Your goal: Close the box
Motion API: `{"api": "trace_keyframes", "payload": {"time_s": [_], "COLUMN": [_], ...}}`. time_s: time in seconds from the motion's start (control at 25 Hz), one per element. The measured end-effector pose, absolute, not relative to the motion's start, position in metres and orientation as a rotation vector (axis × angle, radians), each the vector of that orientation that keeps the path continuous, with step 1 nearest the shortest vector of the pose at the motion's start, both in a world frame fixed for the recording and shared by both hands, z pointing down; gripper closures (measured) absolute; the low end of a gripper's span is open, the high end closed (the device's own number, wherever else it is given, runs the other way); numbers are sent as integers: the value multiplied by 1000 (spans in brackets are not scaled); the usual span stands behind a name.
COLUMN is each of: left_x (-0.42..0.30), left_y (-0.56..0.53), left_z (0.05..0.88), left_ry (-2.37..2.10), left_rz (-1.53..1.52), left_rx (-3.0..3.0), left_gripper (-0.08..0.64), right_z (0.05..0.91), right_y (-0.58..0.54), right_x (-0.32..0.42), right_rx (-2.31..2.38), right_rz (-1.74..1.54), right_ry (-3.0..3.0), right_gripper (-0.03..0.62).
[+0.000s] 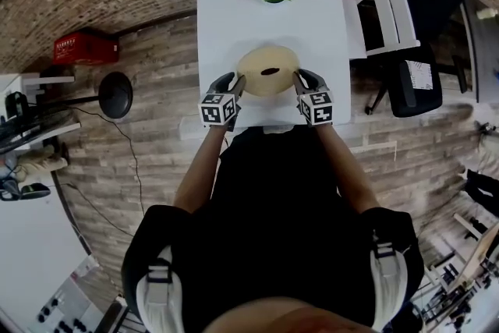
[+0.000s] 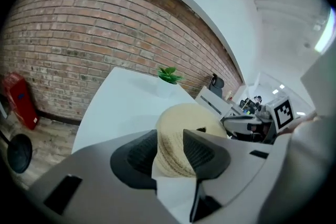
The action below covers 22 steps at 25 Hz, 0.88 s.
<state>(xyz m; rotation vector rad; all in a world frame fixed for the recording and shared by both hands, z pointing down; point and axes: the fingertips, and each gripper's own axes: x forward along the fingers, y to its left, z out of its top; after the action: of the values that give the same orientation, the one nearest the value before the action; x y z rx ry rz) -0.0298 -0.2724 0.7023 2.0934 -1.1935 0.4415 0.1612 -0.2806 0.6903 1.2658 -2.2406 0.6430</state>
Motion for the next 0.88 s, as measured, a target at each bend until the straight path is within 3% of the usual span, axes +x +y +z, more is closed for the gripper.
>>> {"api": "trace_keyframes", "payload": {"time_s": [0.28, 0.4, 0.88], "left_x": [-36, -29, -8], "left_y": [-261, -253, -245], "left_z": [683, 677, 646], "left_ry": [-1109, -1058, -960], "left_rz": [472, 494, 427], "left_rx": [2231, 2285, 2400], "left_gripper": [495, 518, 538], "right_z": [683, 677, 655], "right_y": [-253, -244, -225], "right_x": [146, 142, 137], "right_rx": [1287, 1293, 1270], "right_rz": [614, 613, 460], "right_ry": [-2255, -2271, -2271], "right_gripper": [594, 594, 594]}}
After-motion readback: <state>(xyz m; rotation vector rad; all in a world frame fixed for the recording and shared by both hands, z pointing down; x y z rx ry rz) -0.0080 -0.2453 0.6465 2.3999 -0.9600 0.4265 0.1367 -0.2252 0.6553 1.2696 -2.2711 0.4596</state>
